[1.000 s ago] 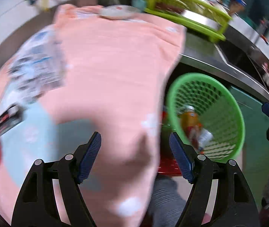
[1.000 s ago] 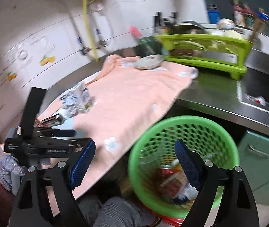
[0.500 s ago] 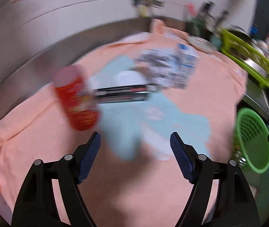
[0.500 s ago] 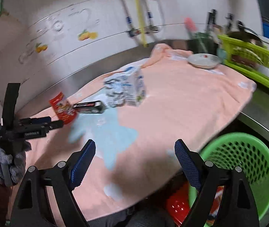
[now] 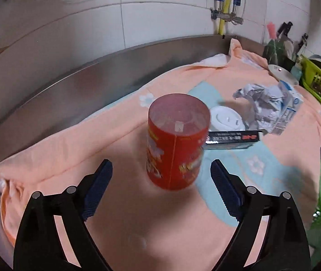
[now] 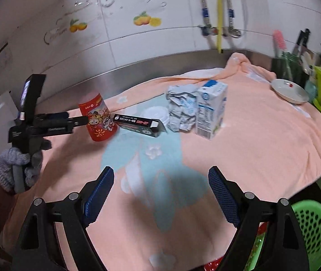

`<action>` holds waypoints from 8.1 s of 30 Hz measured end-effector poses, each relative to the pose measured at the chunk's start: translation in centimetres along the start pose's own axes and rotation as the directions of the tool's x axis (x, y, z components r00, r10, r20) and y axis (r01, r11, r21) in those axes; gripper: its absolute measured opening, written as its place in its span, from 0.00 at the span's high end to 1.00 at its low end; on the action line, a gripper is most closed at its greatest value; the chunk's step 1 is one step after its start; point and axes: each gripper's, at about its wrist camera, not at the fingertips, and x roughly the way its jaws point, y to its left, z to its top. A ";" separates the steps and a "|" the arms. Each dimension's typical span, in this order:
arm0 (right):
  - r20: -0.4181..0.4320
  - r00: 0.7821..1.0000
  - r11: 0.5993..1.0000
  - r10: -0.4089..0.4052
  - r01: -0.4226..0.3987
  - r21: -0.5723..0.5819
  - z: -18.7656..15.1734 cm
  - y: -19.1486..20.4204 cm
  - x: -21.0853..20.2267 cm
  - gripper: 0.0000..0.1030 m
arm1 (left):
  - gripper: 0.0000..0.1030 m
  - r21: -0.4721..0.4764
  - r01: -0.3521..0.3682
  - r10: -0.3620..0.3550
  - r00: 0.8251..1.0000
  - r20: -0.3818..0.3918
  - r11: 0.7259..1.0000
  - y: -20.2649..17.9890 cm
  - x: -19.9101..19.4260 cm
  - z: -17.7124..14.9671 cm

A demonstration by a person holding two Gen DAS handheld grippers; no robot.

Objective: Collect trash
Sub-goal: 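Grasp the red snack cup with the left gripper while the right grasps the black box, then carry the black box over the wastebasket and open the right gripper, then lower the red snack cup into the wastebasket and open the left gripper, then move both grippers back over the towel toward the milk carton, then grasp the white-blue milk carton with the right gripper and lift it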

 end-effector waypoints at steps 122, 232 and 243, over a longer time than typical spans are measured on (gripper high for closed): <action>-0.225 0.896 0.772 -0.383 0.444 0.455 -17.1 -22.2 -9.6 0.54 | 0.36 0.298 0.495 -0.527 0.849 0.036 0.816 -21.6 -7.8 -0.1; 0.064 0.990 0.988 -0.126 0.119 0.095 -2.1 -8.0 -2.1 0.19 | 0.25 0.090 0.303 -0.301 0.953 -0.037 0.949 -12.5 -2.8 -0.6; 0.050 0.999 0.993 -0.008 0.014 -0.121 4.4 -9.5 5.4 0.17 | 0.25 0.040 0.257 -0.256 0.966 -0.040 0.966 -8.6 -0.7 -0.1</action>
